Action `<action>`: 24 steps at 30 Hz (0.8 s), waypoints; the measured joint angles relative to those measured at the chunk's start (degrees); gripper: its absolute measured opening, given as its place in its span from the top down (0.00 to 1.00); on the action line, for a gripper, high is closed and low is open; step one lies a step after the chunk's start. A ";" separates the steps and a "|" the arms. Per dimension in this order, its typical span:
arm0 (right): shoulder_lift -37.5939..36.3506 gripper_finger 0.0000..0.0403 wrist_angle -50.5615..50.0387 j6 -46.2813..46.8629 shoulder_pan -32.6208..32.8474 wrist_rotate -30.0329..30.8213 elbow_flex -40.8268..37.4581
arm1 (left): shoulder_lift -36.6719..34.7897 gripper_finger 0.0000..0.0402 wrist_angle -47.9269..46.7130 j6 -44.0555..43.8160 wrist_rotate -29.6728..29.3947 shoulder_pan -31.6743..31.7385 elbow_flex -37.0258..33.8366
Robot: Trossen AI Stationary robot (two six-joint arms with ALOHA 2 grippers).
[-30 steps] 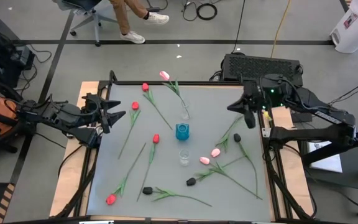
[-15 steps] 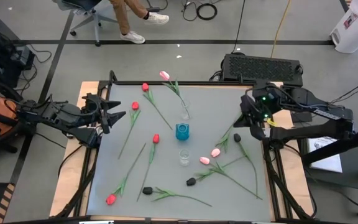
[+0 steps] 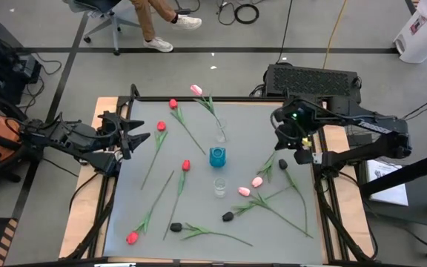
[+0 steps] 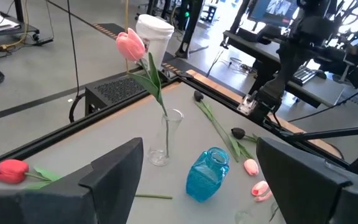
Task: Sort flowers into vase by color
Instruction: Put the top pink tulip into the top transparent vase
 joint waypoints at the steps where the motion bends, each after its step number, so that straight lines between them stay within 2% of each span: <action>1: 0.60 0.98 -0.05 -0.24 0.00 -0.01 0.19 | 0.00 0.20 0.00 0.00 0.00 0.00 0.00; 5: 2.62 0.98 -0.62 -1.69 0.93 -0.04 0.23 | 0.00 0.20 0.00 -0.01 0.00 0.00 0.00; 11: 6.48 0.98 -4.57 -11.53 4.69 0.23 0.23 | 0.00 0.20 0.00 -0.02 0.00 -0.01 0.00; 16: 9.87 0.98 -4.97 -15.69 7.69 2.62 0.23 | 0.00 0.20 -0.01 -0.02 0.00 0.00 0.00; 24: 16.20 0.98 -4.91 -15.96 10.38 2.45 0.21 | 0.00 0.20 -0.01 -0.04 0.00 -0.01 0.00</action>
